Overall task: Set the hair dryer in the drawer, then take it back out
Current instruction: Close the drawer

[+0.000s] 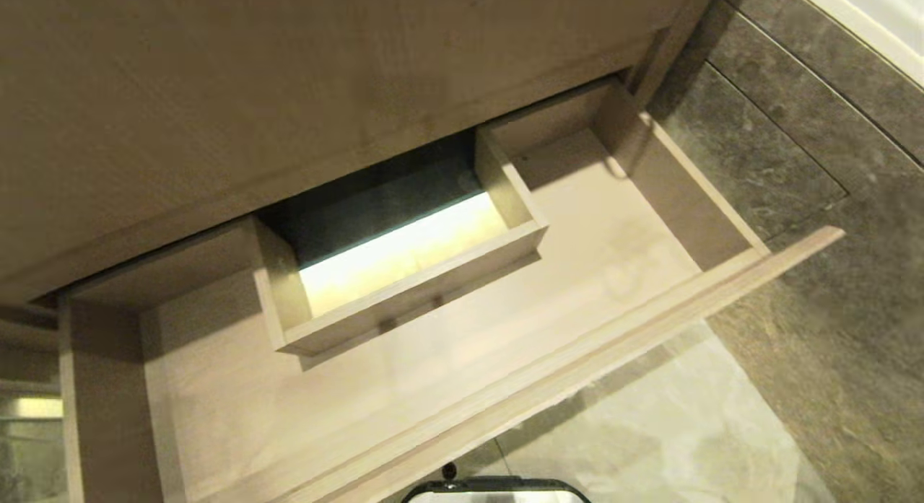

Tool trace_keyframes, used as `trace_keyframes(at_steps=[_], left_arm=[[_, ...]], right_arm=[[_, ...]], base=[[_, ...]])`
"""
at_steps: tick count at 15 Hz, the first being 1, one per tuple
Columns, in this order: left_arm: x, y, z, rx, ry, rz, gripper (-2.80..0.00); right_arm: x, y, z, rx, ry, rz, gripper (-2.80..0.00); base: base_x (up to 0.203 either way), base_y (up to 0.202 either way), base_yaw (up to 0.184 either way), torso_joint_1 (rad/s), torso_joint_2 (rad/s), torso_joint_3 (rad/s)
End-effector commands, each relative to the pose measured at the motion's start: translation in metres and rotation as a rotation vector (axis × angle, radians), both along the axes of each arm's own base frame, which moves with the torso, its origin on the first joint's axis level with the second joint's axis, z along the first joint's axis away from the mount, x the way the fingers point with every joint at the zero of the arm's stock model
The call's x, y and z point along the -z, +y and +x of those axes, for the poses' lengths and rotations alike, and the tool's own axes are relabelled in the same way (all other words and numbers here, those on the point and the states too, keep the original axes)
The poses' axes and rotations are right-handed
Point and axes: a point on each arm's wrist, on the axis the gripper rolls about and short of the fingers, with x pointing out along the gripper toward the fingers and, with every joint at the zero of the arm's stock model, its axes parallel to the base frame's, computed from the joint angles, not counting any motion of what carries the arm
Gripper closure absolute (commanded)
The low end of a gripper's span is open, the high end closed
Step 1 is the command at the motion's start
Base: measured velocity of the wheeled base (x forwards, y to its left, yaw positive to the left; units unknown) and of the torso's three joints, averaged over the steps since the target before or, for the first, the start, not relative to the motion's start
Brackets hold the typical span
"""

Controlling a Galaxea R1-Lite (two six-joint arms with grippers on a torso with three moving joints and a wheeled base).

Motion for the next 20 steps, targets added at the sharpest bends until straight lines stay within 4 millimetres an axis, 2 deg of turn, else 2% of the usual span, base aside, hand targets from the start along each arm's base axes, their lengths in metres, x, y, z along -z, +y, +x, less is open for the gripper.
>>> trace_keyframes(at_steps=[1, 4, 10, 20], left_arm=[[0.000, 0.000, 0.000, 0.000, 0.001, 0.000, 0.00], [0.000, 0.000, 0.000, 0.000, -0.001, 0.000, 0.00], [0.000, 0.000, 0.000, 0.000, 0.001, 0.000, 0.00], [0.000, 0.000, 0.000, 0.000, 0.001, 0.001, 0.00]], right_arm=[[0.007, 0.000, 0.000, 0.000, 0.024, 0.008, 0.00], [0.013, 0.001, -0.002, -0.004, 0.050, 0.021, 0.00], [0.017, 0.000, 0.000, -0.004, 0.054, 0.027, 0.00], [0.018, -0.001, 0.003, -0.005, 0.072, 0.032, 0.00]], base=[[0.001, 0.007, -0.178, 0.022, 0.03, 0.033], [-0.001, 0.005, -0.102, 0.043, 0.01, 0.040], [0.000, 0.001, 0.009, 0.008, 0.00, 0.012], [0.001, -0.005, 0.161, 0.004, 0.00, 0.004]])
